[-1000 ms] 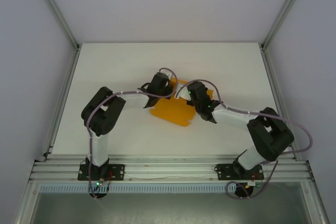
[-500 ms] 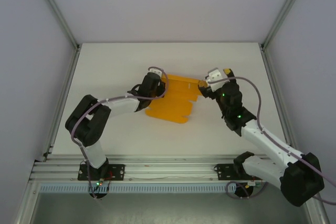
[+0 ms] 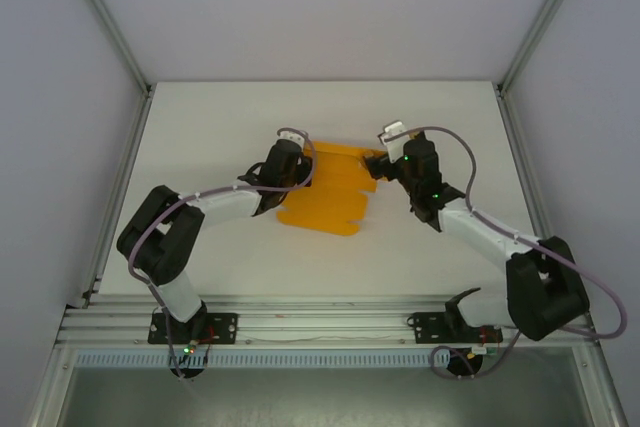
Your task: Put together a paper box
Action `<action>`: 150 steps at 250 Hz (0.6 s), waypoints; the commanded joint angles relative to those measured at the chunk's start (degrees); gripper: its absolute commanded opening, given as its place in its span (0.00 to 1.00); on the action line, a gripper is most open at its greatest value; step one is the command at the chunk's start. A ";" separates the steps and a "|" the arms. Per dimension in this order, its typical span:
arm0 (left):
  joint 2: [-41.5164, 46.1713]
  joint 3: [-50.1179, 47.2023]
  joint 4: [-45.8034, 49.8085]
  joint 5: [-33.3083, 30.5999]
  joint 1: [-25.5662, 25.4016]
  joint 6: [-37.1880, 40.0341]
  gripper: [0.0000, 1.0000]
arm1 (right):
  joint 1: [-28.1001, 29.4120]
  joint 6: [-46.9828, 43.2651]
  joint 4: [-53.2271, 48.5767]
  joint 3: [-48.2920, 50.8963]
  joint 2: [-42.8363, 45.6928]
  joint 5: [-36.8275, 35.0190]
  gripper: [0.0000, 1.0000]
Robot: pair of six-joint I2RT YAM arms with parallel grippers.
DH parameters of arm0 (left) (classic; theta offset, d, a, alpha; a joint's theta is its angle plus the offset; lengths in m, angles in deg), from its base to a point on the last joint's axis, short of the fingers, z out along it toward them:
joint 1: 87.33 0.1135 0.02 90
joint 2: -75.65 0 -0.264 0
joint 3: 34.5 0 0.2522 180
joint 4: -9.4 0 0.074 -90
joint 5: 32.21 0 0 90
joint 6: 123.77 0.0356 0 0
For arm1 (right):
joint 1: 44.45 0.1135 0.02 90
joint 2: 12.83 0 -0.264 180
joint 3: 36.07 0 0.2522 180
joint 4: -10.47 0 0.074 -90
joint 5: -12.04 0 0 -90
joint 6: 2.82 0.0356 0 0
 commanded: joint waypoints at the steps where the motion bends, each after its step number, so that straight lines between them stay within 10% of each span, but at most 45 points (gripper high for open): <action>1: 1.95 1.14 -0.79 2.10 0.46 -2.47 0.00 | -0.12 2.59 3.44 -0.43 -1.61 6.20 1.00; 89: 1.25 1.40 -4.29 9.87 0.35 -3.54 0.00 | 1.66 10.01 22.66 -1.87 -12.00 5.54 1.00; 150: -0.02 2.23 -6.34 10.39 0.03 -8.05 0.00 | 10.87 11.39 40.22 -4.34 -21.87 -24.24 1.00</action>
